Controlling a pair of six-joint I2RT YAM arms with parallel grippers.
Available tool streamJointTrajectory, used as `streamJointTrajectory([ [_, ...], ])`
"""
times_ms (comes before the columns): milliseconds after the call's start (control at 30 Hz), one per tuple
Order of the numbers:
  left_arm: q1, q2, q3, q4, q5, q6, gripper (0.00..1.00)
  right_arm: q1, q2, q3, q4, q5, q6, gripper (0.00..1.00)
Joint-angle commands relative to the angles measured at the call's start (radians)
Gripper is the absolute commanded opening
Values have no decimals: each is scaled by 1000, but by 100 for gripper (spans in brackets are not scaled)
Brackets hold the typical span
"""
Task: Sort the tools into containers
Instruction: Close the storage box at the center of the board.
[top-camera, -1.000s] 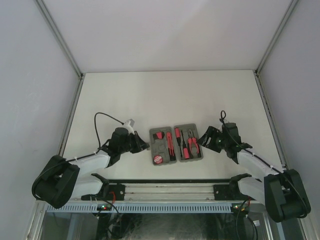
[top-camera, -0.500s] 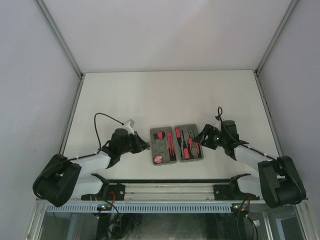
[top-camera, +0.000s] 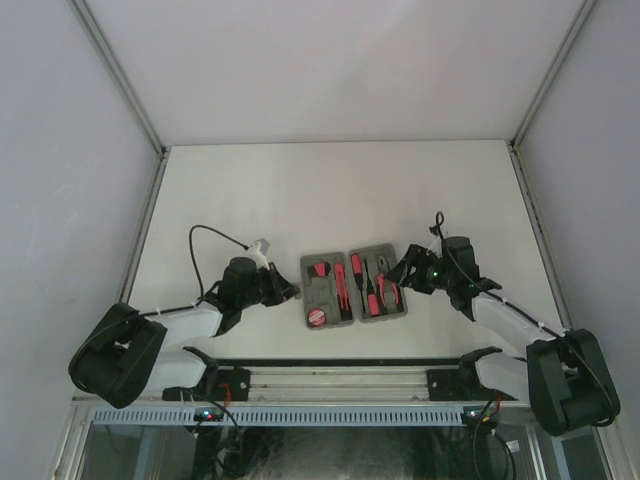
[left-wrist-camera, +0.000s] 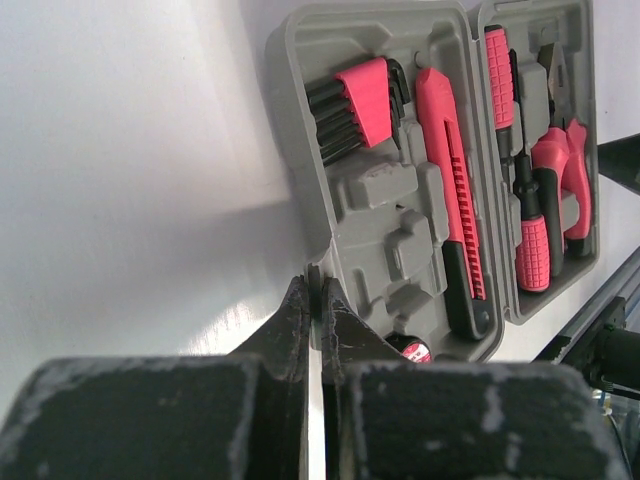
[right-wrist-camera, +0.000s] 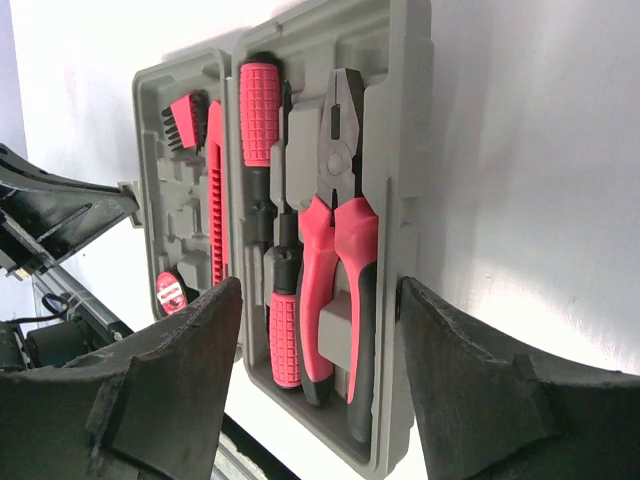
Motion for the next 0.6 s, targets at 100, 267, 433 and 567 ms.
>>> streamJointTrajectory([
  [100, -34, 77, -44, -72, 30, 65, 0, 94, -81, 99, 21, -123, 2, 62],
  [267, -37, 78, -44, -67, 33, 65, 0, 152, -116, 160, -66, -110, -22, 62],
  [433, -38, 80, -44, -66, 31, 65, 0, 212, -148, 215, -124, -88, -32, 62],
  [567, -39, 82, -40, -64, 33, 65, 0, 230, -145, 247, -142, -111, -37, 62],
])
